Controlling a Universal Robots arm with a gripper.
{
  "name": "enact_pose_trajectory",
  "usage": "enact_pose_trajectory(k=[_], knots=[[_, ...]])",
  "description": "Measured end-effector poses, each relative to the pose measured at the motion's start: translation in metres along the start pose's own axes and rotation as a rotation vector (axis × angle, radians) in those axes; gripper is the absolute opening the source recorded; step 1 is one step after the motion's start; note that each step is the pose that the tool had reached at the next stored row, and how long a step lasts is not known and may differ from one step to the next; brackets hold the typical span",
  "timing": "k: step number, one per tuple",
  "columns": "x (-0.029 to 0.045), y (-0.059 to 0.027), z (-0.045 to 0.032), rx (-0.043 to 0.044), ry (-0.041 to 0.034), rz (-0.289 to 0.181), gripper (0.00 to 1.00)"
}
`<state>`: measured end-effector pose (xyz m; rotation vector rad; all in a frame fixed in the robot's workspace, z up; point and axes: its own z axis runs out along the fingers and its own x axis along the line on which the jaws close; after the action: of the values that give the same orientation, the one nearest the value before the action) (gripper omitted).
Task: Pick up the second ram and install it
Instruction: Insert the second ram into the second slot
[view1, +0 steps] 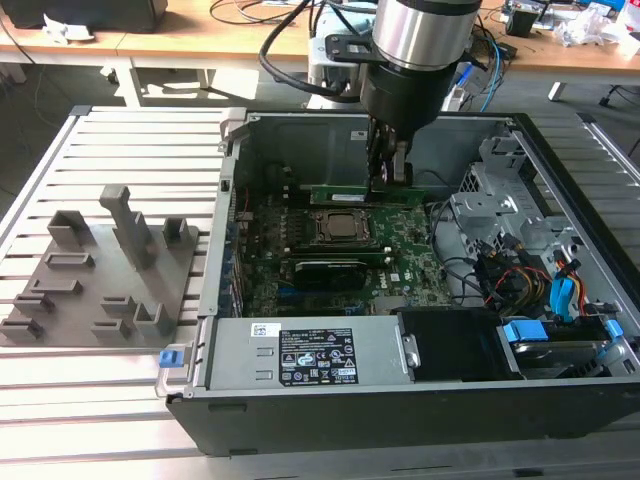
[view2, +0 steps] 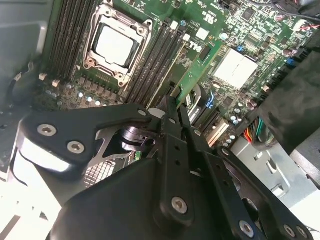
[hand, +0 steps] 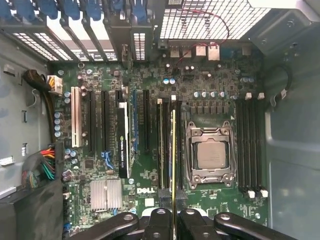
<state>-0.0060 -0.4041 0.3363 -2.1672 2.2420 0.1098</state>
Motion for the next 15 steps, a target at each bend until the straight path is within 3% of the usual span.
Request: enact_pose_trajectory(k=[2, 10, 14, 15], knots=[[0.0008, -0.0005, 0.0118, -0.0005, 0.0001, 0.0, 0.14], [0.002, -0.0012, 0.0315, -0.0005, 0.0, 0.0, 0.14], [0.0024, -0.0014, 0.037, -0.0005, -0.0001, 0.0, 0.14], [0.0026, -0.0014, 0.0389, -0.0008, -0.006, 0.0, 0.14]])
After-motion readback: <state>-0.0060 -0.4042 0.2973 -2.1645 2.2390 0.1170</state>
